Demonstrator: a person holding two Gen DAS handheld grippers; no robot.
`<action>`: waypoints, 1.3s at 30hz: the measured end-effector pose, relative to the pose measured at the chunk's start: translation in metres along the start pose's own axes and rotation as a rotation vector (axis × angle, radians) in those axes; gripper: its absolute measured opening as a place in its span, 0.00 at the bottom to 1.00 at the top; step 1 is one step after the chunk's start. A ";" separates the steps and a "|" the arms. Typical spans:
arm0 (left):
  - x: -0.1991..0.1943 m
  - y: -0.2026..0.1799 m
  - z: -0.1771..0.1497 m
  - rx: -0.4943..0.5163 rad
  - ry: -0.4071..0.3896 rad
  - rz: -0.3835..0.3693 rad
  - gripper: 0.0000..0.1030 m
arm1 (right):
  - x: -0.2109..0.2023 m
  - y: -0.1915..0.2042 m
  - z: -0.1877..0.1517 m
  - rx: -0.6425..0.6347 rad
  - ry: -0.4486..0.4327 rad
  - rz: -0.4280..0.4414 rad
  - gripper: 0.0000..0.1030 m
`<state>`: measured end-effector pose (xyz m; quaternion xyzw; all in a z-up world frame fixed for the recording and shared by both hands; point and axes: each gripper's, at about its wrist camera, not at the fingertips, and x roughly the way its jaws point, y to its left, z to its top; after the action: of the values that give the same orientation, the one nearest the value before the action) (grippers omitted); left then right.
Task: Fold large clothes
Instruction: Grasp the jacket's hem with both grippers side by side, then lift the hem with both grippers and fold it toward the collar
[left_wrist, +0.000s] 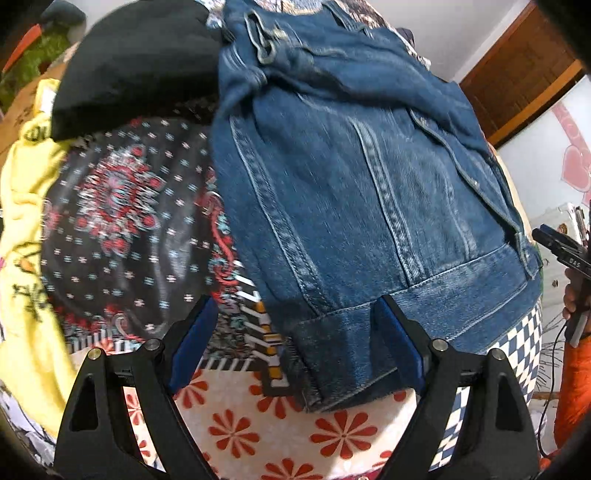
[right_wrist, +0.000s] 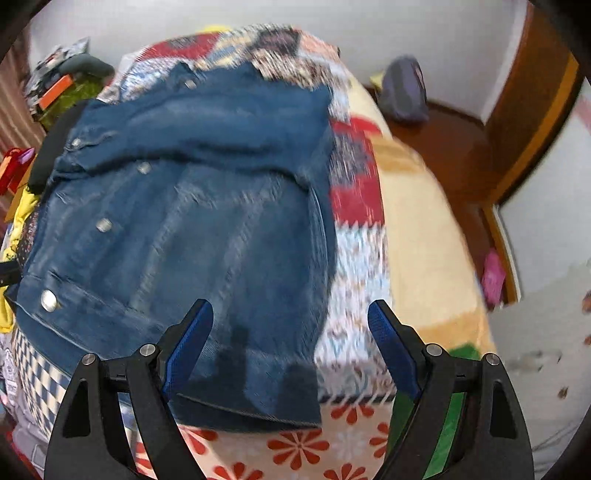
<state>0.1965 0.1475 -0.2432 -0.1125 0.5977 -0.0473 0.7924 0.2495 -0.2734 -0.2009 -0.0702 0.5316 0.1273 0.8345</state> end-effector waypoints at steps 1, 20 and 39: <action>0.003 -0.001 0.001 -0.004 0.003 -0.015 0.84 | 0.005 -0.003 -0.003 0.014 0.011 0.004 0.81; -0.043 -0.018 0.028 0.005 -0.172 -0.116 0.15 | 0.025 0.000 0.029 0.041 0.010 0.236 0.09; -0.100 0.014 0.229 -0.143 -0.485 -0.010 0.13 | -0.011 0.004 0.222 0.016 -0.289 0.184 0.09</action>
<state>0.3869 0.2096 -0.0928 -0.1792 0.3915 0.0194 0.9023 0.4368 -0.2153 -0.0964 0.0042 0.4110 0.2076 0.8877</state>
